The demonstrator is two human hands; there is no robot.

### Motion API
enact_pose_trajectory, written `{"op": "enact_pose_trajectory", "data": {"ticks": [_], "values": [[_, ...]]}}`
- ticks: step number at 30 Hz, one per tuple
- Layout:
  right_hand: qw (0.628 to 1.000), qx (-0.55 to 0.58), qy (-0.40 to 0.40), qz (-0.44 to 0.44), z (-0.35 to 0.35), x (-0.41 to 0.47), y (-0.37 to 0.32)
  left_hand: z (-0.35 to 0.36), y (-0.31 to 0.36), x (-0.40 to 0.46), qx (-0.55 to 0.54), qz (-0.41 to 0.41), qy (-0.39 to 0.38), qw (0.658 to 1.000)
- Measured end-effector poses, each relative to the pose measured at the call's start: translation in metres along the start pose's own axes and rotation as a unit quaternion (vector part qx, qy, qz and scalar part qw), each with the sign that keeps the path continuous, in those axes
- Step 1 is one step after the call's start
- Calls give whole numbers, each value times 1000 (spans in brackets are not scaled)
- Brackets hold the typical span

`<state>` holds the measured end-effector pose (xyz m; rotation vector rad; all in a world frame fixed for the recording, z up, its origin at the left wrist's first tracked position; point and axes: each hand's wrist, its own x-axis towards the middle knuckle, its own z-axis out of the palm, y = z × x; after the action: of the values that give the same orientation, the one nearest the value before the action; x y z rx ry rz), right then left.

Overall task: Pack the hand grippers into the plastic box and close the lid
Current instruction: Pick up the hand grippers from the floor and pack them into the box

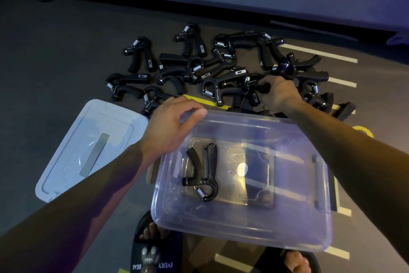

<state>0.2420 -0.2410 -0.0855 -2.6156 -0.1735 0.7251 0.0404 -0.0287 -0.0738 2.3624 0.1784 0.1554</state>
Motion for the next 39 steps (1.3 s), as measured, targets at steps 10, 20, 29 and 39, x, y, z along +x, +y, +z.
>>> {"op": "enact_pose_trajectory", "data": {"ticks": [10, 20, 29, 39], "values": [[944, 231, 146, -186, -47, -57, -15, -4, 8, -3, 33, 9, 5, 999], [930, 254, -66, -257, -63, -113, -40, -34, 56, -8, -189, -7, -5, 982], [895, 358, -142, -227, -45, -124, -30, -36, 56, -21, -229, -15, -87, 969], [865, 454, -144, -160, -27, -119, -10, -37, 39, -33, -148, -21, -90, 985]]}}
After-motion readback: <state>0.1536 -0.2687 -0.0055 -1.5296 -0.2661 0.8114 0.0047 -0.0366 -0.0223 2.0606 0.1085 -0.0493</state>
